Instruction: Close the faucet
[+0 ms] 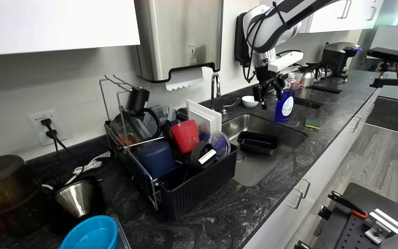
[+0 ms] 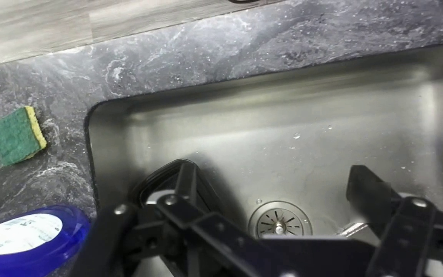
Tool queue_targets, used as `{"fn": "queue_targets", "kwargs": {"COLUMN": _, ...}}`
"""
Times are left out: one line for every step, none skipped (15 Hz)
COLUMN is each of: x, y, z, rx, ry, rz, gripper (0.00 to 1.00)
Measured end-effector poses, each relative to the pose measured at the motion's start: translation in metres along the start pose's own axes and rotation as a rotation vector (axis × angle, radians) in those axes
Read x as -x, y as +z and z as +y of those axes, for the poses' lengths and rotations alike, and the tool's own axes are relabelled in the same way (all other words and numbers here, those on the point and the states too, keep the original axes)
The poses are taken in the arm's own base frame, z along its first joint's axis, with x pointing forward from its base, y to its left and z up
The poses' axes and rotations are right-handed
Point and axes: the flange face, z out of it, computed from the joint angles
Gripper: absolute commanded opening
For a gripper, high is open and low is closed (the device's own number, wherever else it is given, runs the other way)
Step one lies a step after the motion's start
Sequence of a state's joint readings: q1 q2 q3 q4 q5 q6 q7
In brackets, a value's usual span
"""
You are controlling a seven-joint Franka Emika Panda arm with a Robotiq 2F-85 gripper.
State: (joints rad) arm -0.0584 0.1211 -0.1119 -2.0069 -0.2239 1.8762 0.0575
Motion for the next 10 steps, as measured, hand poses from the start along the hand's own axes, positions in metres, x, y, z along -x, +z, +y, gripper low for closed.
{"fn": "queue_targets", "kwargs": {"x": 0.001, "y": -0.004, "z": 0.003, "rx": -0.026, "ry": 0.015, "rz": 0.004, "gripper": 1.0}}
{"fn": "queue_targets", "kwargs": {"x": 0.002, "y": -0.006, "z": 0.007, "rx": -0.052, "ry": 0.027, "rz": 0.008, "gripper": 1.0}}
{"fn": "queue_targets", "kwargs": {"x": 0.003, "y": -0.008, "z": 0.01, "rx": -0.073, "ry": 0.037, "rz": 0.01, "gripper": 1.0}}
{"fn": "queue_targets", "kwargs": {"x": 0.003, "y": -0.008, "z": 0.012, "rx": -0.091, "ry": 0.043, "rz": 0.01, "gripper": 1.0}}
{"fn": "queue_targets", "kwargs": {"x": 0.004, "y": -0.008, "z": 0.014, "rx": -0.106, "ry": 0.047, "rz": 0.01, "gripper": 1.0}}
{"fn": "queue_targets", "kwargs": {"x": 0.004, "y": -0.008, "z": 0.015, "rx": -0.114, "ry": 0.039, "rz": 0.012, "gripper": 1.0}}
{"fn": "queue_targets", "kwargs": {"x": 0.004, "y": -0.008, "z": 0.015, "rx": -0.119, "ry": 0.031, "rz": 0.012, "gripper": 1.0}}
{"fn": "queue_targets", "kwargs": {"x": 0.004, "y": -0.008, "z": 0.015, "rx": -0.12, "ry": 0.027, "rz": 0.013, "gripper": 1.0}}
{"fn": "queue_targets", "kwargs": {"x": 0.004, "y": -0.008, "z": 0.015, "rx": -0.121, "ry": 0.026, "rz": 0.013, "gripper": 1.0}}
{"fn": "queue_targets", "kwargs": {"x": 0.004, "y": -0.008, "z": 0.015, "rx": -0.121, "ry": 0.025, "rz": 0.013, "gripper": 1.0}}
